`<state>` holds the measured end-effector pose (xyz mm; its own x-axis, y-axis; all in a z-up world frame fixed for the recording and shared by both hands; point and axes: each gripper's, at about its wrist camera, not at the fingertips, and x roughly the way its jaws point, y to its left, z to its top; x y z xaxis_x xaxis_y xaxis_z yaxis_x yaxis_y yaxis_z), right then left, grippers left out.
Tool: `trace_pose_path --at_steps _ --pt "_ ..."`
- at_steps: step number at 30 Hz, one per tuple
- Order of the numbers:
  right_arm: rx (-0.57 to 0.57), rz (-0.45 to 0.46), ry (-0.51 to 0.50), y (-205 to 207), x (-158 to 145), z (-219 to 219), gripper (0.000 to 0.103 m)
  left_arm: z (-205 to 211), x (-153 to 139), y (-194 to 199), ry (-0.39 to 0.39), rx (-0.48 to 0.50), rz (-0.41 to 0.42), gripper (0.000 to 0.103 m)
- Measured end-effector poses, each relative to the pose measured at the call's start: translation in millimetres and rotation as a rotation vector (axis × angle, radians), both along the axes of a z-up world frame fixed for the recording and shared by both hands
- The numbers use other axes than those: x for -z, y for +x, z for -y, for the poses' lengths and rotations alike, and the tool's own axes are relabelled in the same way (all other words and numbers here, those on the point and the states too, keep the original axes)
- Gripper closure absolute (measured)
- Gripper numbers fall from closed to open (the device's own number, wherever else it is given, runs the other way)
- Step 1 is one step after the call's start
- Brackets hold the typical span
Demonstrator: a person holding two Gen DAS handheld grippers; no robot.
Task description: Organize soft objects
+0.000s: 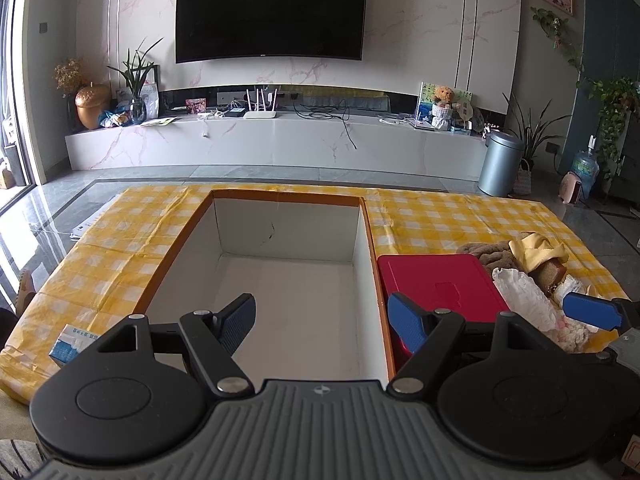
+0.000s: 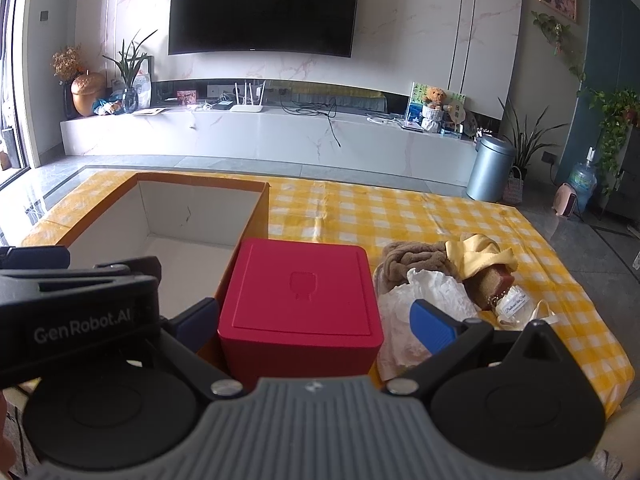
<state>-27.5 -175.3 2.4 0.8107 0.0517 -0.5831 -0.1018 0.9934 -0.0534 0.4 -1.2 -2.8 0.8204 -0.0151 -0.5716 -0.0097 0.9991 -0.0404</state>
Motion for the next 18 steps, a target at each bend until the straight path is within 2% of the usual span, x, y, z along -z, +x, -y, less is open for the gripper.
trace_pose_path --at_steps 18 --pt "0.005 -0.018 -0.020 2.3 2.8 -1.6 0.003 0.2 3.4 1.7 0.016 -0.019 -0.018 0.014"
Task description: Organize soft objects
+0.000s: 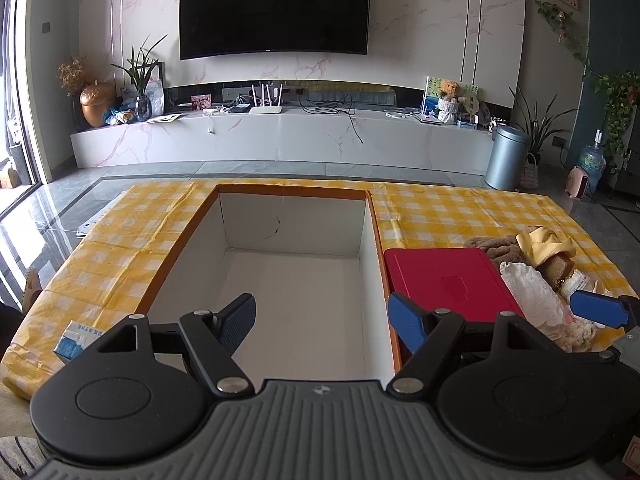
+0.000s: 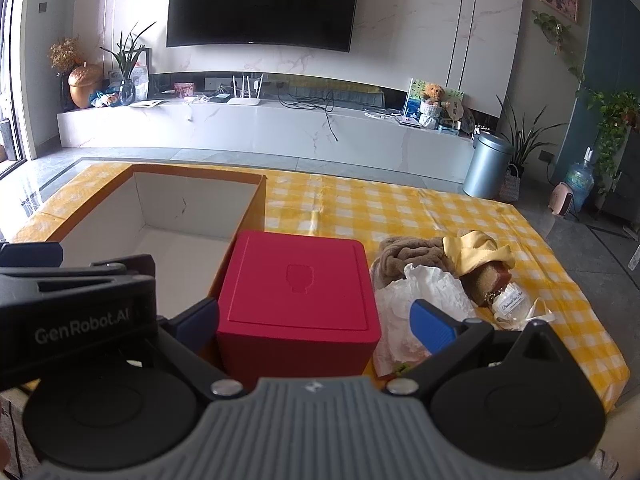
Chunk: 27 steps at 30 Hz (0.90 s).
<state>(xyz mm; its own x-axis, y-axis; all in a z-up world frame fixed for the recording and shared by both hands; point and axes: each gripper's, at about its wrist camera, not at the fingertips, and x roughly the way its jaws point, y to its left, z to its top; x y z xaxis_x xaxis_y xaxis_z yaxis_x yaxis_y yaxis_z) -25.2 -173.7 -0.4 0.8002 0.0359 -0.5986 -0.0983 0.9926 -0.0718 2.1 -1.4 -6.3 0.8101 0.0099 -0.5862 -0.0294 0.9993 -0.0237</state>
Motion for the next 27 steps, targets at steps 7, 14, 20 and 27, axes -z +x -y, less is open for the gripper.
trace_pose_path --at_steps 7,14,20,27 --pt "0.001 -0.001 0.006 0.2 0.6 0.7 0.003 -0.1 -1.2 0.0 0.001 -0.002 -0.003 0.014" --pt "0.000 -0.005 0.007 0.2 0.4 0.0 0.003 -0.4 -1.9 0.4 0.000 -0.003 -0.005 0.014" --pt "-0.001 -0.006 0.007 0.4 0.7 0.0 0.003 -0.7 -1.7 0.6 -0.001 -0.003 -0.006 0.014" --pt "-0.001 -0.006 0.013 0.3 1.3 -0.2 0.003 -2.5 -0.3 -0.6 -0.013 -0.005 -0.006 0.014"
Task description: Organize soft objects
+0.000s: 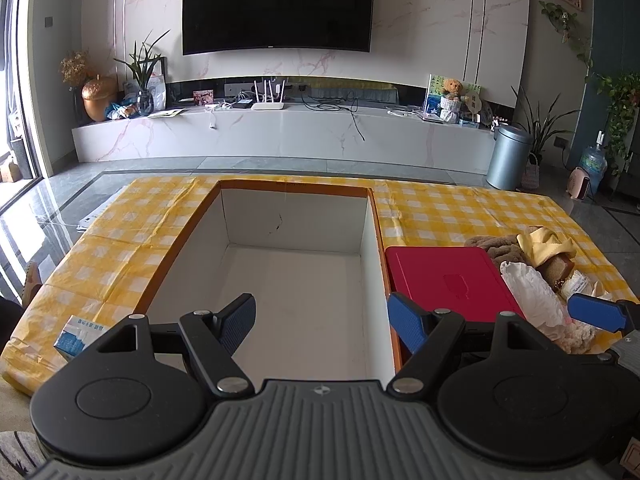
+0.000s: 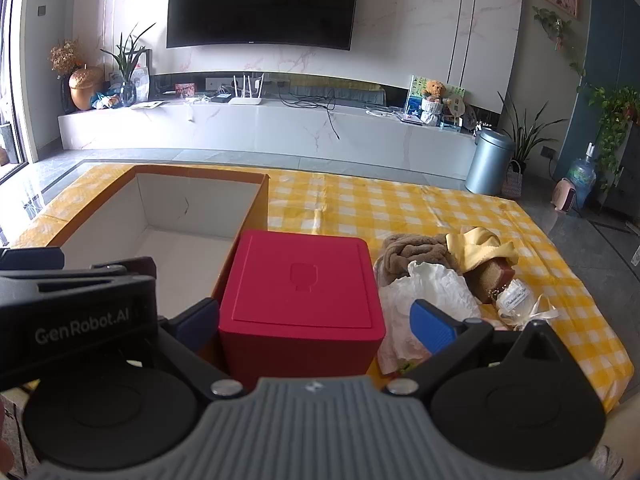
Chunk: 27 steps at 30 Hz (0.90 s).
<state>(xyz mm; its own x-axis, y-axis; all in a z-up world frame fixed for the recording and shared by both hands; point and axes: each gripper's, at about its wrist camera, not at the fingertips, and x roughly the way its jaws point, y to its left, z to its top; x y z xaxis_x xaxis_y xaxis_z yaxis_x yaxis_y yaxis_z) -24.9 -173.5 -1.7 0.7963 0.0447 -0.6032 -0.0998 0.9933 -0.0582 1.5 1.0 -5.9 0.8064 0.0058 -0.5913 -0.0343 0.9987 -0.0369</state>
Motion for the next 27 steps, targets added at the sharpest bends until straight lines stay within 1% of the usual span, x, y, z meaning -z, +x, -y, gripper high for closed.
trace_pose_path --at_steps 8,13,17,19,21,23,27 --pt "-0.003 -0.011 0.007 0.9 1.7 -0.1 0.003 0.0 1.1 0.2 -0.001 0.008 -0.011 0.014" --pt "-0.010 0.006 0.029 -1.2 -2.2 3.1 0.003 0.3 -5.3 -5.0 -0.012 0.032 0.021 0.014" --pt "-0.005 -0.007 0.052 -3.4 -3.7 13.6 0.003 14.7 -17.0 -15.9 0.053 0.109 0.069 0.014" --pt "0.001 -0.018 0.072 -4.0 -5.1 26.1 0.003 23.5 -21.9 -20.0 0.069 0.119 0.090 0.014" --pt "0.021 -0.011 0.078 -6.2 -11.0 44.7 0.003 30.2 -26.5 -20.9 0.056 0.132 0.096 0.014" --pt "0.050 0.001 0.077 -9.4 -18.7 70.6 0.003 38.6 -32.0 -16.7 0.035 0.150 0.085 0.014" --pt "0.134 0.003 0.076 -10.7 -31.5 136.1 0.003 62.4 -40.5 -7.2 0.042 0.209 0.055 0.014"
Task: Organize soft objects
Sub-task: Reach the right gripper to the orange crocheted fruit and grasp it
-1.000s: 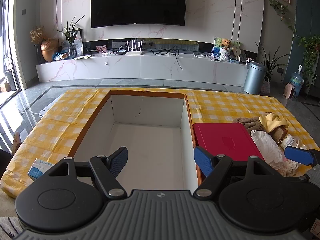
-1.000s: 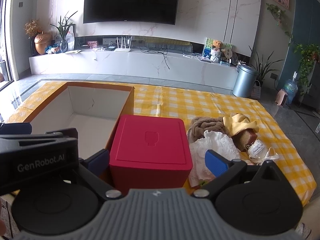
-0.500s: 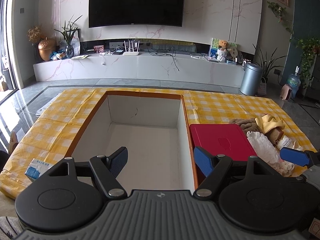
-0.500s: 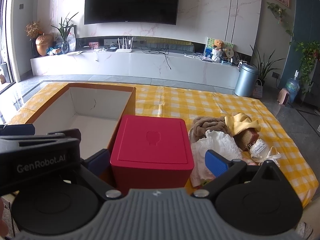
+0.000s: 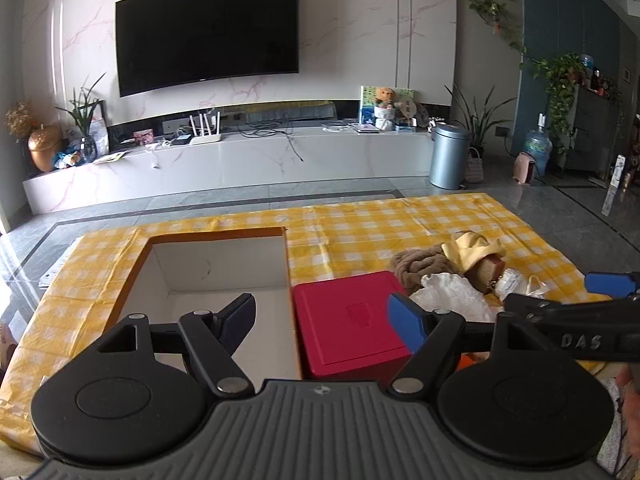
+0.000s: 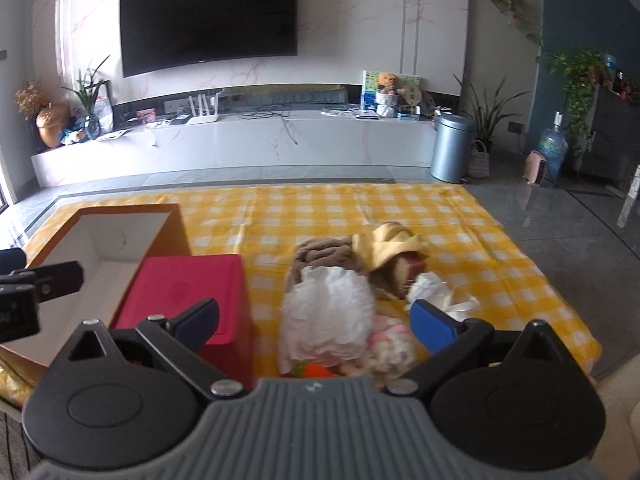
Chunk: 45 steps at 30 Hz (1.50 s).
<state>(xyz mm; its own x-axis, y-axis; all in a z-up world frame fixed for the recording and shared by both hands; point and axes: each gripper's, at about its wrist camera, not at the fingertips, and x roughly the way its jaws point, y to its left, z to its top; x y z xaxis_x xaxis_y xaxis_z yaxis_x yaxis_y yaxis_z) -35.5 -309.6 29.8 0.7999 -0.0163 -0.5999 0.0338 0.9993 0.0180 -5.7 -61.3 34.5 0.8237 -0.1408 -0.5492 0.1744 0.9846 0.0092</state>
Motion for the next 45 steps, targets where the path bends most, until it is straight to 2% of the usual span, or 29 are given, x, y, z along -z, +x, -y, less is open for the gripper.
trace_pose_path --at_steps 5,8,10,14,18,21,23,25,29,34,35,40,43,45 --pt "0.073 -0.020 -0.071 0.5 -8.7 72.9 0.003 31.6 3.7 17.9 0.008 0.101 -0.076 0.014" --pt "0.096 -0.072 -0.095 8.4 -1.8 103.1 0.003 55.0 14.4 33.8 0.022 0.225 -0.183 0.014" --pt "0.101 -0.129 -0.045 17.0 7.8 118.7 0.003 64.8 20.5 41.5 -0.006 0.267 -0.239 0.014" --pt "0.043 -0.214 0.100 36.3 32.1 129.2 0.003 78.6 28.0 48.8 0.001 0.275 -0.260 0.014" --pt "0.009 -0.263 0.141 58.0 55.8 113.2 0.005 84.6 32.0 52.8 0.030 0.270 -0.275 0.014" --pt "-0.088 -0.304 0.105 68.1 70.7 88.1 0.029 82.0 32.1 56.4 0.055 0.263 -0.285 0.014" --pt "-0.185 -0.326 0.074 71.5 80.3 68.5 0.045 80.9 31.4 54.5 0.094 0.262 -0.259 0.014" --pt "-0.247 -0.352 0.049 75.0 91.0 51.5 0.050 80.7 30.0 50.3 0.138 0.254 -0.220 0.014" --pt "-0.270 -0.396 0.031 90.1 109.5 27.0 0.050 74.7 32.3 53.5 0.133 0.243 -0.229 0.014" --pt "-0.287 -0.435 -0.082 110.0 127.7 -4.1 0.050 63.7 41.6 58.6 0.122 0.214 -0.263 0.014" --pt "-0.285 -0.441 -0.081 113.1 130.9 -6.8 0.046 61.8 43.5 59.0 0.122 0.211 -0.271 0.014" --pt "-0.302 -0.452 -0.075 120.0 136.6 -17.7 0.038 54.6 51.5 60.0 0.133 0.193 -0.297 0.014" --pt "-0.325 -0.455 -0.076 118.4 140.2 -22.5 0.038 53.3 53.8 59.4 0.132 0.187 -0.308 0.014" --pt "-0.351 -0.461 -0.088 117.0 142.0 -27.5 0.042 56.3 55.0 60.0 0.145 0.180 -0.313 0.014"
